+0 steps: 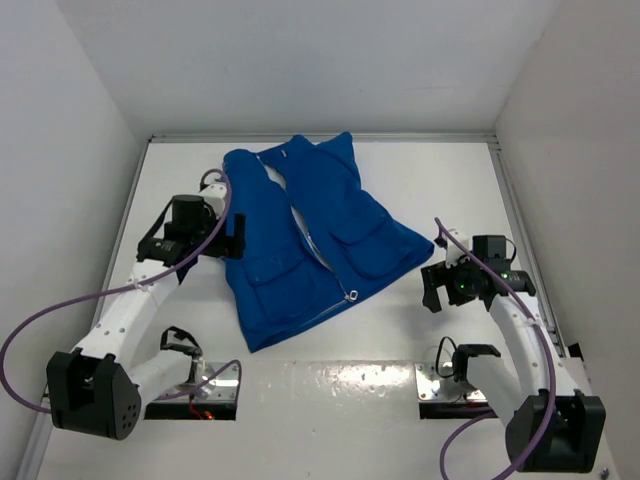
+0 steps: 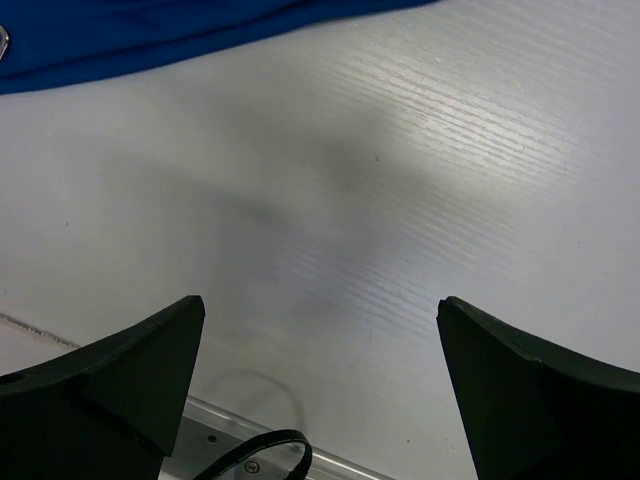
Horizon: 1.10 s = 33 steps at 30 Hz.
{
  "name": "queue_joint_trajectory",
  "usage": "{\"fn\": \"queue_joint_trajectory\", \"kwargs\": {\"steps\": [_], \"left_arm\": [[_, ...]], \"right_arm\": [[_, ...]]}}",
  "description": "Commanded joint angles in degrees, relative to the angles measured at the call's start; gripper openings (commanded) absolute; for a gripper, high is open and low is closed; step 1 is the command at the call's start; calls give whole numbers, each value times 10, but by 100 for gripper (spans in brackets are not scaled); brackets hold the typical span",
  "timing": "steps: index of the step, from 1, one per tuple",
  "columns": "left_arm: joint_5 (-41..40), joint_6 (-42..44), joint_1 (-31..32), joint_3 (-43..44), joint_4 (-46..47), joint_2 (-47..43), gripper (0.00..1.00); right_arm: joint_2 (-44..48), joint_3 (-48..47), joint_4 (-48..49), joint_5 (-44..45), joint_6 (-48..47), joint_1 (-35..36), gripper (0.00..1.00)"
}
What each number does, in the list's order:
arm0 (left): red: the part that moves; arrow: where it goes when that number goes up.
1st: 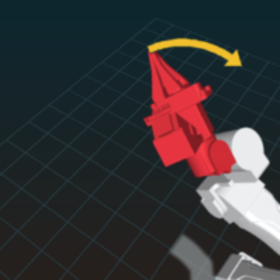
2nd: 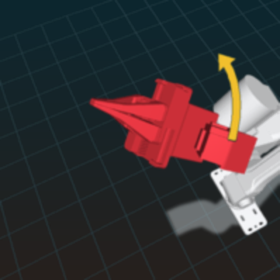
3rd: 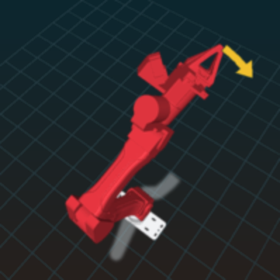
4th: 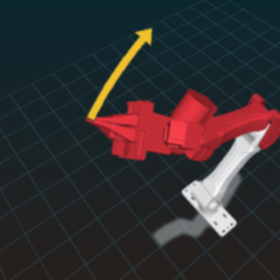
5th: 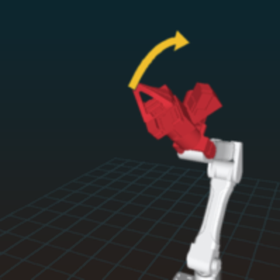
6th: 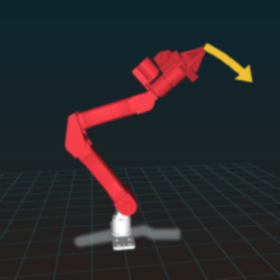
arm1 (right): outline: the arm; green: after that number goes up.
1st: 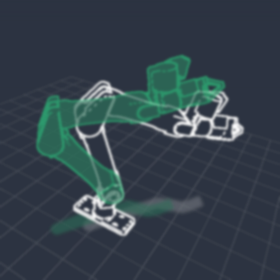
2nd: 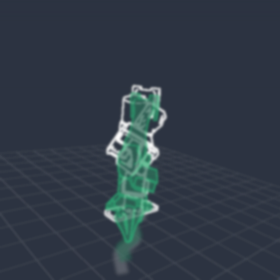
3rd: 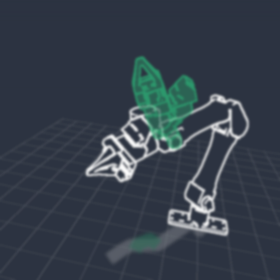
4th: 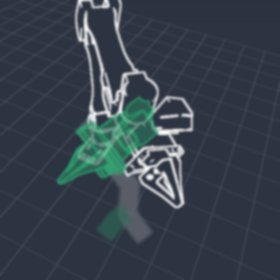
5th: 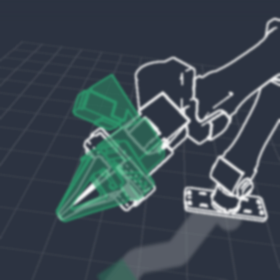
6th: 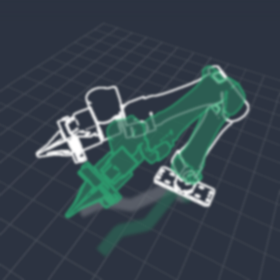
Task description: Zip up the jacket
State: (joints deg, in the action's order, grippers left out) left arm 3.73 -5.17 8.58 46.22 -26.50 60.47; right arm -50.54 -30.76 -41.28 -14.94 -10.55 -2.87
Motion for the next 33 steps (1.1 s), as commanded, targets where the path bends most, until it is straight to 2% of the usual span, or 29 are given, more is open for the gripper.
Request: {"fn": "queue_joint_trajectory", "kwargs": {"steps": [1, 3, 5, 6, 7, 10, 11, 14, 21, 23, 29, 33], "left_arm": [[25, 2, 30, 4, 11, -32, 100], [103, 2, 42, 12, 22, -40, 87], [172, -54, 57, 12, 43, -32, 76], [192, -80, 74, 5, 72, -24, 74], [206, -141, 85, -1, 90, -13, 72], [249, -225, 121, -40, 173, 27, 69], [249, -266, 130, -52, 194, 32, 68], [235, -299, 168, -61, 234, 67, 66], [161, -371, 255, -8, 286, 158, 69], [136, -386, 274, 15, 294, 184, 66], [125, -447, 292, 42, 300, 269, 56], [125, -470, 297, 53, 310, 311, 54]], "right_arm": [[11, -2, -6, -18, -1, 0, 100], [8, -1, -11, -30, 4, 1, 100], [7, -1, -11, -48, 15, 1, 100], [7, 1, -11, -54, 22, 0, 100], [9, 3, -7, -66, 28, 0, 100], [12, 4, -6, -89, 53, 1, 100], [12, 4, -2, -98, 58, 0, 98], [15, 4, 8, -118, 86, 0, 96], [-10, 10, 52, -190, 166, 1, 92], [-21, 11, 67, -195, 191, 3, 92], [-38, 11, 77, -193, 201, 2, 92], [-47, 11, 81, -193, 210, 3, 92]]}}
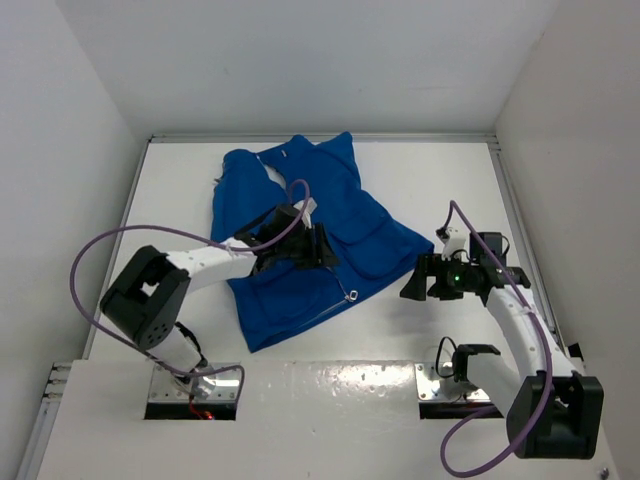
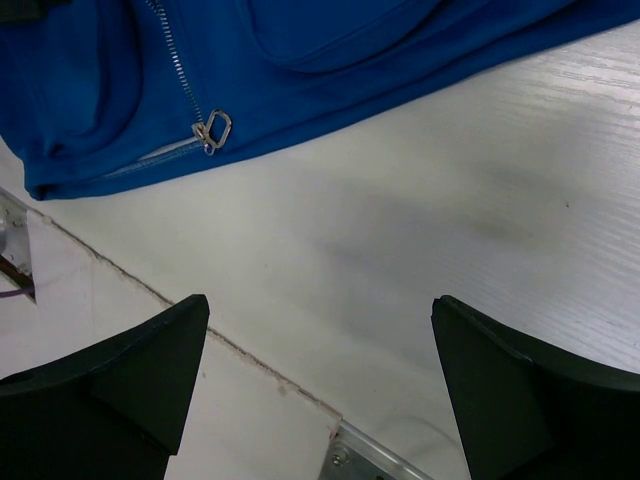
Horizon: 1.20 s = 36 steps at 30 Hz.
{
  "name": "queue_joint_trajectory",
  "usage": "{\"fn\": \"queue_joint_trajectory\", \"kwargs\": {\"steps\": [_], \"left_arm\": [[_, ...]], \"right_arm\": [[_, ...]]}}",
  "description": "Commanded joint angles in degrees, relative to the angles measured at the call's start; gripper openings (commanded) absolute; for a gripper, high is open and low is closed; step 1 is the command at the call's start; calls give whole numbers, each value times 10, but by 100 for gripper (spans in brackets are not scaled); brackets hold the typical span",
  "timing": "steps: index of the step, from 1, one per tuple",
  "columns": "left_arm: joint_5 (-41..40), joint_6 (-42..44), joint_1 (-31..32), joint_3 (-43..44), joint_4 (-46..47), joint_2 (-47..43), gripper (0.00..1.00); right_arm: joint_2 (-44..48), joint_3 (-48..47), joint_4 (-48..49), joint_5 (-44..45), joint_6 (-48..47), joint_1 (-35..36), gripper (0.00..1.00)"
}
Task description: Zip up the jacket
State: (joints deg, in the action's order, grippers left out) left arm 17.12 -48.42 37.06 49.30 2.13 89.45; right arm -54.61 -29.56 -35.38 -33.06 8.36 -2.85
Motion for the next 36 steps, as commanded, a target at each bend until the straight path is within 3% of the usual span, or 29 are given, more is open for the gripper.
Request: {"fn": "queue_joint_trajectory", "kwargs": {"steps": [1, 17, 20, 21, 24, 36], "left_arm": [[-16, -44, 13, 30, 24, 28, 54], [-45, -68, 13, 53, 53, 150, 50], [-45, -68, 13, 58, 67, 170, 43], [-29, -74, 13, 58, 78, 170, 38], [2, -79, 18, 58, 100, 186, 35], [59, -97, 49, 77, 132, 172, 35]], "right_arm": [[-4, -1, 21, -14, 19, 1, 92], [13, 7, 9, -11, 14, 2, 92], [14, 7, 7, -12, 14, 1, 92], [16, 8, 5, -12, 14, 1, 92], [17, 12, 6, -12, 10, 2, 92], [13, 15, 12, -18, 13, 3, 92]]}}
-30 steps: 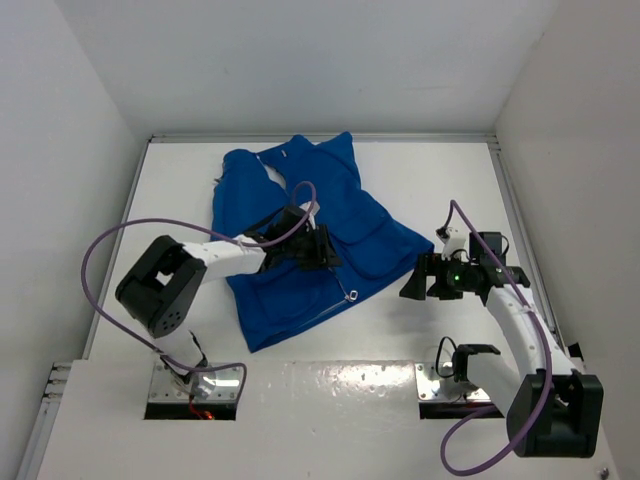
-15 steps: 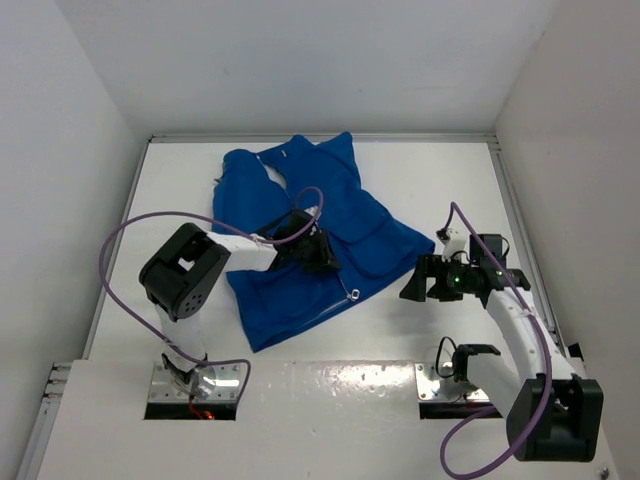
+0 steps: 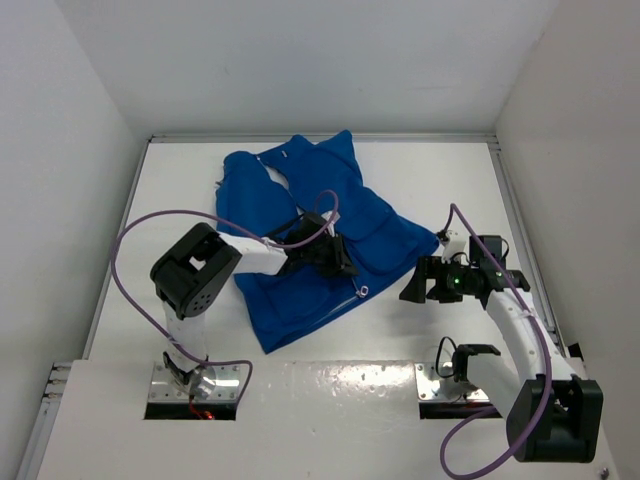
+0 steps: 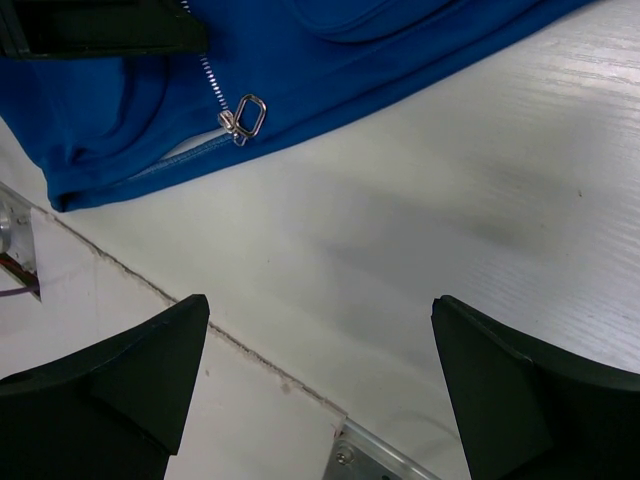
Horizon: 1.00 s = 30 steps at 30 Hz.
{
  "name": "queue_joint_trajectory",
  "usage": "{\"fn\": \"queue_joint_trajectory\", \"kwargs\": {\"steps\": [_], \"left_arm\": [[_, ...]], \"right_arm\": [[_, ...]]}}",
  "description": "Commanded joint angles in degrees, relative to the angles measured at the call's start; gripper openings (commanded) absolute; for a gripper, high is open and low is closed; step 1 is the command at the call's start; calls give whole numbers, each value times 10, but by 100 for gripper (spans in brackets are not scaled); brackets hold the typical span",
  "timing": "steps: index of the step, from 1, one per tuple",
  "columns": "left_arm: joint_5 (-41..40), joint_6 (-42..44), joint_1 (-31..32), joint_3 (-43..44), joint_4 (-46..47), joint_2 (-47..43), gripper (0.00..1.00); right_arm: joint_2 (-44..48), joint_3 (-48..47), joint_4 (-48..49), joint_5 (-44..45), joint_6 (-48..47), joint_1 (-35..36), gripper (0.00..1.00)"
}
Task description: Zip up the jacket
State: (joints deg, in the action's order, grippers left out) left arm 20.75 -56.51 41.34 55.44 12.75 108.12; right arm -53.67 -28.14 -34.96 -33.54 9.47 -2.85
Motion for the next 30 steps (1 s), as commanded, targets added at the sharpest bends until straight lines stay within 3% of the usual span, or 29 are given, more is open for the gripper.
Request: {"fn": "queue_joint_trajectory", "kwargs": {"steps": [1, 9, 14, 18, 20, 25, 30], "left_arm": [[23, -16, 6, 16, 25, -15, 35], [17, -22, 16, 29, 4, 24, 32], [17, -17, 16, 29, 16, 35, 21], [60, 30, 16, 29, 64, 30, 0], [72, 58, 16, 23, 75, 11, 0], [191, 78, 5, -50, 196, -64, 0], [276, 174, 5, -63, 144, -108, 0]], "right_arm": [[5, 2, 6, -14, -1, 2, 92], [7, 3, 9, -15, 5, 2, 92], [7, 6, 24, -38, 18, 2, 92], [5, 19, 64, -92, 58, 2, 91], [1, 18, 80, -102, 72, 3, 88], [-15, -7, 131, -107, 68, 21, 86], [-65, -52, 167, -115, 46, 66, 83]]}}
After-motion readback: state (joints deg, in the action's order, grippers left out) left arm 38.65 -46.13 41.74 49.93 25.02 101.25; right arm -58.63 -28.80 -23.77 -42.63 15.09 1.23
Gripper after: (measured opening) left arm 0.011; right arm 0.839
